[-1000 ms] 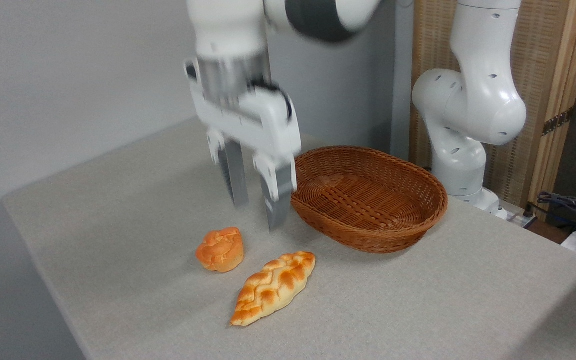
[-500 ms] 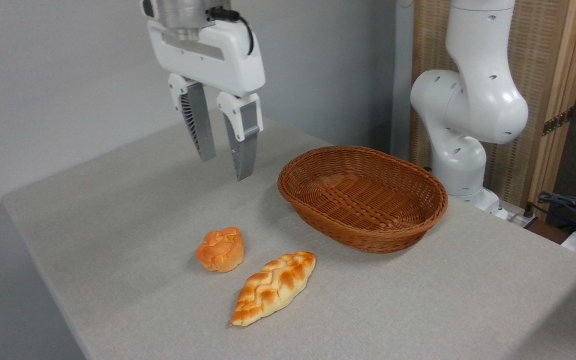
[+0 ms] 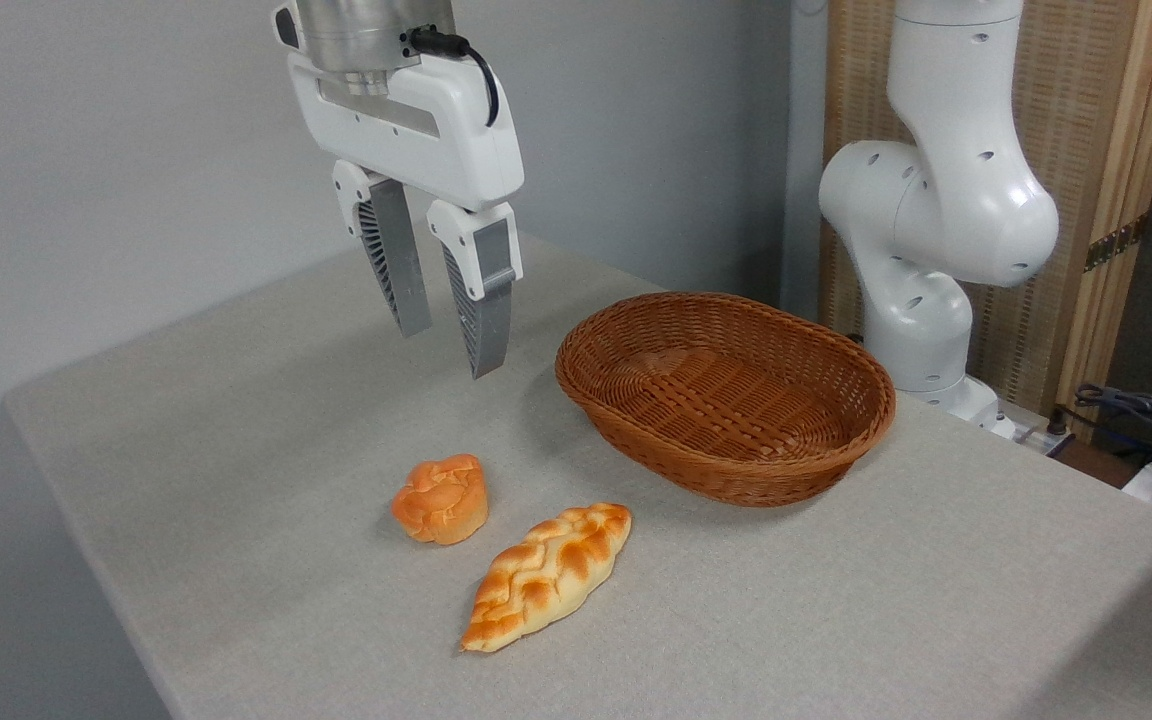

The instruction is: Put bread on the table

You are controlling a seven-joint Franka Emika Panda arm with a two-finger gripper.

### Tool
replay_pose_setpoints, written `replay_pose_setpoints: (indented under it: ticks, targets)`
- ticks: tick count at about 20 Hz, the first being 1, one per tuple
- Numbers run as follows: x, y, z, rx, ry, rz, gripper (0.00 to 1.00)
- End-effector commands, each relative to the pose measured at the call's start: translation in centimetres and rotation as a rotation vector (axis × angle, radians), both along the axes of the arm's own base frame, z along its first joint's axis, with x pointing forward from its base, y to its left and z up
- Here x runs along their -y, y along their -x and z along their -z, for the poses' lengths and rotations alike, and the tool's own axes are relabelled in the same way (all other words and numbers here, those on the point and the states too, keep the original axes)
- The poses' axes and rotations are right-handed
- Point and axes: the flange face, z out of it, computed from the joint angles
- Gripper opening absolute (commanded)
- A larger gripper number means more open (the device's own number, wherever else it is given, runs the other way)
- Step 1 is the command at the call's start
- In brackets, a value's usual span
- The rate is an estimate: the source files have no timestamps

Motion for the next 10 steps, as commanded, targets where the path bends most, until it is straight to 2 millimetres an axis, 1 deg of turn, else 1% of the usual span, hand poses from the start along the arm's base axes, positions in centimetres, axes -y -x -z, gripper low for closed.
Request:
replay_pose_setpoints:
  ticks: [1, 10]
  targets:
    - [-0.17, 0.01, -0.35, -0.018, 0.003, 0.014, 1.00]
    - [-0.51, -0.03, -0.18, -0.023, 0.003, 0.010, 1.00]
